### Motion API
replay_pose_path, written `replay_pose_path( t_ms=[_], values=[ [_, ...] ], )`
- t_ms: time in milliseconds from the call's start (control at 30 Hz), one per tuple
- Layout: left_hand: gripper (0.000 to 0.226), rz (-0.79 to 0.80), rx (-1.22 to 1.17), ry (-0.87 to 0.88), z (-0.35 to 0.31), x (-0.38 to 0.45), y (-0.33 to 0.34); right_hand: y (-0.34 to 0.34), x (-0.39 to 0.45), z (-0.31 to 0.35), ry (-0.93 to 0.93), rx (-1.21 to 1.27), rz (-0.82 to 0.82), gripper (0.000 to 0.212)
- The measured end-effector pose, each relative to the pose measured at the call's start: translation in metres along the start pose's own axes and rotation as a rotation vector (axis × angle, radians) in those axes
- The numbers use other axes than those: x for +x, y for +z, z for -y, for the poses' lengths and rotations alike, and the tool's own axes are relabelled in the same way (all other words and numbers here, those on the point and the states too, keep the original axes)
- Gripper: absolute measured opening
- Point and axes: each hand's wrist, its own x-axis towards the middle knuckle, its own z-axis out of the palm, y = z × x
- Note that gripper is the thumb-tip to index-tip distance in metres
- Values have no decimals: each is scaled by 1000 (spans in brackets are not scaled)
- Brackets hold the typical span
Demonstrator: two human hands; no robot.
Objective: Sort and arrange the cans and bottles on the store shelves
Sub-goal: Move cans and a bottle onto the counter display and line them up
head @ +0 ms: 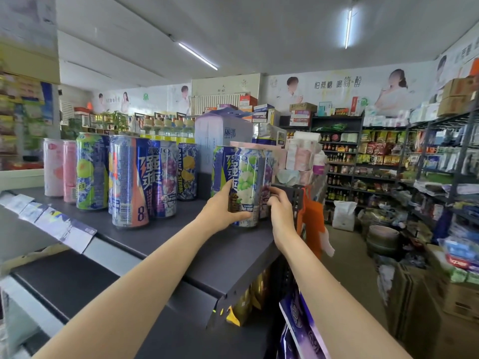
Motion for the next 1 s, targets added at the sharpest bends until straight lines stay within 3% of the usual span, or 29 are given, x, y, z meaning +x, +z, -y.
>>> replay_pose_path(
  t_ms=[133, 233, 367, 567, 667, 800, 1000],
  values=[
    [94, 1, 21, 1, 4, -1, 1, 0, -5, 5, -2, -13, -8, 38],
    [73, -118, 1, 54, 7, -8, -19, -1, -11, 12, 11, -70, -29, 33],
    [42, -324, 32, 351, 32, -35, -68, 1, -30, 33, -25, -92, -78, 17],
    [34, -469, 44, 603, 96, -65, -132, 46, -85, 92, -242, -291, -66, 20],
    [33, -541, -31, 543, 126, -63, -156, 84, -108, 117, -256, -395, -41, 26],
    [45, -400, -208, 334, 153, -57, -161, 137, -117, 130, -124, -420, 118, 46],
    [38, -278, -285, 374, 171, -57, -160, 200, -106, 91, -66, -392, 147, 65]
  ],
)
